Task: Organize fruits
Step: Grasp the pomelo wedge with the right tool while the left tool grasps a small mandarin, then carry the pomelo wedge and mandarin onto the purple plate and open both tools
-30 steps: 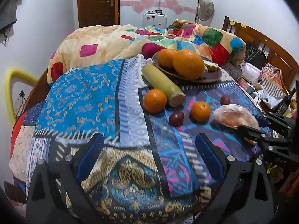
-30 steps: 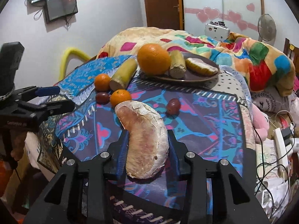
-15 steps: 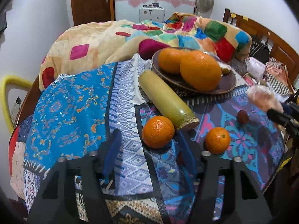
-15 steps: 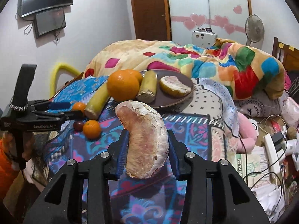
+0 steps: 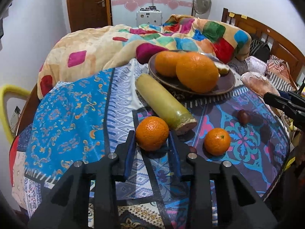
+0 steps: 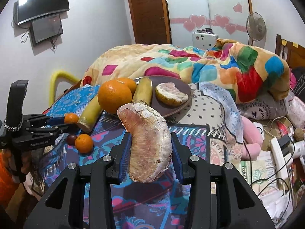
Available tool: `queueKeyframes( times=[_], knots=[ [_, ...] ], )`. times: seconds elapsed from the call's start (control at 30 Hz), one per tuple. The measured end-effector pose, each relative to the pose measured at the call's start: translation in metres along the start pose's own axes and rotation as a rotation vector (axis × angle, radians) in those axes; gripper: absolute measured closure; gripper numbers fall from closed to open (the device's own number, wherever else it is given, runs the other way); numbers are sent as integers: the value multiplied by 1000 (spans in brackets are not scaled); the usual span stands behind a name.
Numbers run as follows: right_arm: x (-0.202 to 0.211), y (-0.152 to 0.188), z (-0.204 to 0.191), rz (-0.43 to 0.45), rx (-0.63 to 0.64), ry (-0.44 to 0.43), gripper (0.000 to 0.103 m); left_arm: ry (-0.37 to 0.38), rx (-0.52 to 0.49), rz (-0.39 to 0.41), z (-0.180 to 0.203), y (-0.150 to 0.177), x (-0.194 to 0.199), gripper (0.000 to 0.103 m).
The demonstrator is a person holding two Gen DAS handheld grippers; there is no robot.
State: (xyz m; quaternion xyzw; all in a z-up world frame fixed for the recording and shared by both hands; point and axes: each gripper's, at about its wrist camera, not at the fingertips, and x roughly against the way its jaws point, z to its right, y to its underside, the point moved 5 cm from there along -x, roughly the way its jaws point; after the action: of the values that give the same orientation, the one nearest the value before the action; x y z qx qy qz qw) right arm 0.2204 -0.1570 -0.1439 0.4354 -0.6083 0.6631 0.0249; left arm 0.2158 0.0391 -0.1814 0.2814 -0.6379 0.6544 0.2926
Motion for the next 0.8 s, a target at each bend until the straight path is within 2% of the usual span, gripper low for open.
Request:
queueKeyframes(
  times=[0.27, 0.4, 0.63, 0.8],
  knots=[
    [5, -21, 9, 41, -2, 26, 66, -12, -25, 96, 4, -32, 36, 69],
    [3, -35, 12, 62, -1, 33, 66, -16, -39, 133, 13, -54, 42, 69],
    [-9, -57, 13, 89, 19, 44, 66, 4, -50, 164, 30, -87, 31, 69],
    [-27, -68, 14, 70, 63, 72, 66, 20, -79, 157, 44, -106, 12, 69]
  ],
)
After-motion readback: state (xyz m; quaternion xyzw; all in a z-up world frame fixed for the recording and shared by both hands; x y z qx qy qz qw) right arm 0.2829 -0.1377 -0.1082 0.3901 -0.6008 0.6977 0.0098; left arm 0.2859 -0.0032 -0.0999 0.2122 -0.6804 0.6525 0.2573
